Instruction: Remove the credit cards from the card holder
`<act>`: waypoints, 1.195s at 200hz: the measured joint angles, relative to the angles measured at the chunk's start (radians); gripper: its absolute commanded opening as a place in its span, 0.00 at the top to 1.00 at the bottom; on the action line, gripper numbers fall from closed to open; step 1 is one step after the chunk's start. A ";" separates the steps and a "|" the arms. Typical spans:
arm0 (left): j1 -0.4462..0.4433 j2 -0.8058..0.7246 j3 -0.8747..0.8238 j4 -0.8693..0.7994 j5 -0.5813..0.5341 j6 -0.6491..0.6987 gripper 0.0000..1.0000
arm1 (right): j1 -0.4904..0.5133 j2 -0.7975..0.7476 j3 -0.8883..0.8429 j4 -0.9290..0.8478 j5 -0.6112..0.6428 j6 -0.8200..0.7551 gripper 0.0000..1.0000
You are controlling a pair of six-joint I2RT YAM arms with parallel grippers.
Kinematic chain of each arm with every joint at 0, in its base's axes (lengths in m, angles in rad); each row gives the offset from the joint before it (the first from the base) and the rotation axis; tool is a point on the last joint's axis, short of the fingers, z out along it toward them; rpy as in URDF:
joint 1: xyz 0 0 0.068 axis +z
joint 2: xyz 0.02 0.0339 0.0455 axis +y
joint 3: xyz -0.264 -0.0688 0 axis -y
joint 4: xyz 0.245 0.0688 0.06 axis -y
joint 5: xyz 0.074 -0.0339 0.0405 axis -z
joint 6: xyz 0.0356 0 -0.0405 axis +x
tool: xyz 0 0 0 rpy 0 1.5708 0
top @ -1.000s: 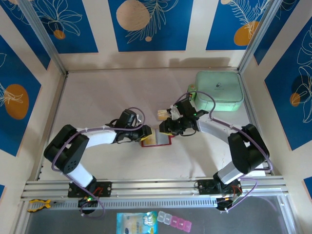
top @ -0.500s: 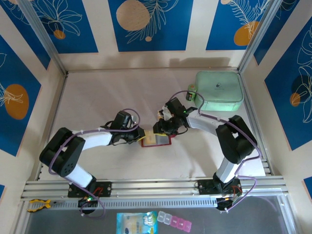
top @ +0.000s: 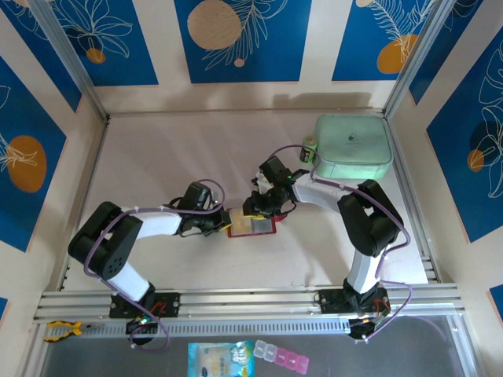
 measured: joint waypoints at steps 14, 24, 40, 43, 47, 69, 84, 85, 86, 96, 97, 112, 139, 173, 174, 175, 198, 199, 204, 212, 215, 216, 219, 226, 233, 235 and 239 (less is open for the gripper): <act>0.001 0.004 0.000 0.010 0.004 0.000 0.98 | 0.000 0.007 0.005 -0.004 0.000 0.000 0.65; 0.001 0.008 0.000 0.015 0.006 0.000 0.98 | 0.000 0.012 0.006 -0.005 0.000 0.000 0.65; 0.002 0.009 0.000 0.018 0.009 0.000 0.98 | 0.002 0.020 0.006 -0.007 0.000 0.000 0.65; 0.002 0.009 0.000 0.018 0.009 0.000 0.98 | 0.002 0.023 0.006 -0.007 0.000 0.000 0.65; 0.002 0.009 0.000 0.018 0.009 0.000 0.98 | 0.002 0.024 0.006 -0.008 0.000 0.000 0.65; 0.002 0.009 0.000 0.018 0.010 0.000 0.98 | 0.004 0.037 0.007 -0.008 -0.001 0.000 0.65; 0.002 0.006 0.000 0.016 0.009 0.000 0.99 | 0.005 0.043 0.008 -0.008 0.000 0.000 0.65; 0.002 0.006 0.000 0.016 0.010 0.000 0.99 | 0.005 0.043 0.008 -0.008 0.000 0.000 0.65; 0.002 0.006 0.000 0.016 0.009 0.000 0.99 | 0.005 0.043 0.008 -0.008 0.000 0.000 0.65; 0.003 0.001 0.000 0.009 0.009 0.001 0.99 | 0.005 0.043 0.008 -0.009 0.000 0.000 0.65; 0.003 0.000 0.000 0.008 0.009 0.002 0.99 | 0.005 0.043 0.008 -0.009 0.000 0.000 0.65; 0.004 -0.014 0.000 -0.012 0.009 0.012 0.99 | 0.005 0.043 0.008 -0.008 0.000 0.000 0.65; 0.005 -0.024 0.009 -0.031 0.014 0.023 0.99 | 0.005 0.043 0.008 -0.008 0.005 0.000 0.65; 0.005 -0.021 0.015 -0.026 0.032 0.023 1.00 | 0.005 0.043 0.008 -0.008 0.008 0.000 0.65; 0.005 -0.021 0.015 -0.026 0.033 0.022 1.00 | 0.005 0.043 0.008 -0.008 0.007 0.000 0.65; 0.005 -0.021 0.015 -0.026 0.033 0.022 1.00 | 0.005 0.043 0.008 -0.008 0.008 0.000 0.65; 0.005 -0.006 0.016 -0.005 0.049 0.021 1.00 | 0.005 0.043 0.008 -0.008 0.007 0.000 0.65; 0.005 -0.005 0.016 -0.004 0.051 0.021 1.00 | 0.005 0.043 0.008 -0.008 0.007 0.000 0.65; 0.005 -0.002 0.016 0.000 0.055 0.021 1.00 | 0.005 0.043 0.008 -0.008 0.007 0.000 0.65; 0.005 0.005 0.016 0.006 0.058 0.021 1.00 | 0.005 0.043 0.008 -0.008 0.008 0.000 0.65; 0.005 0.008 0.017 0.008 0.060 0.021 1.00 | 0.005 0.043 0.008 -0.008 0.008 0.000 0.65; 0.005 0.009 0.017 0.008 0.061 0.021 1.00 | 0.005 0.043 0.008 -0.008 0.008 0.000 0.65; 0.005 0.012 0.018 0.009 0.062 0.021 1.00 | 0.005 0.043 0.008 -0.008 0.008 0.000 0.65; 0.005 0.019 0.018 0.011 0.064 0.022 1.00 | 0.005 0.043 0.008 -0.008 0.008 0.000 0.65; 0.005 0.023 0.019 0.010 0.066 0.022 1.00 | 0.005 0.043 0.008 -0.008 0.007 0.000 0.65; 0.005 0.023 0.019 0.011 0.066 0.022 1.00 | 0.005 0.043 0.008 -0.008 0.007 0.000 0.65; 0.005 0.024 0.020 0.010 0.066 0.022 1.00 | 0.005 0.043 0.008 -0.008 0.007 0.000 0.65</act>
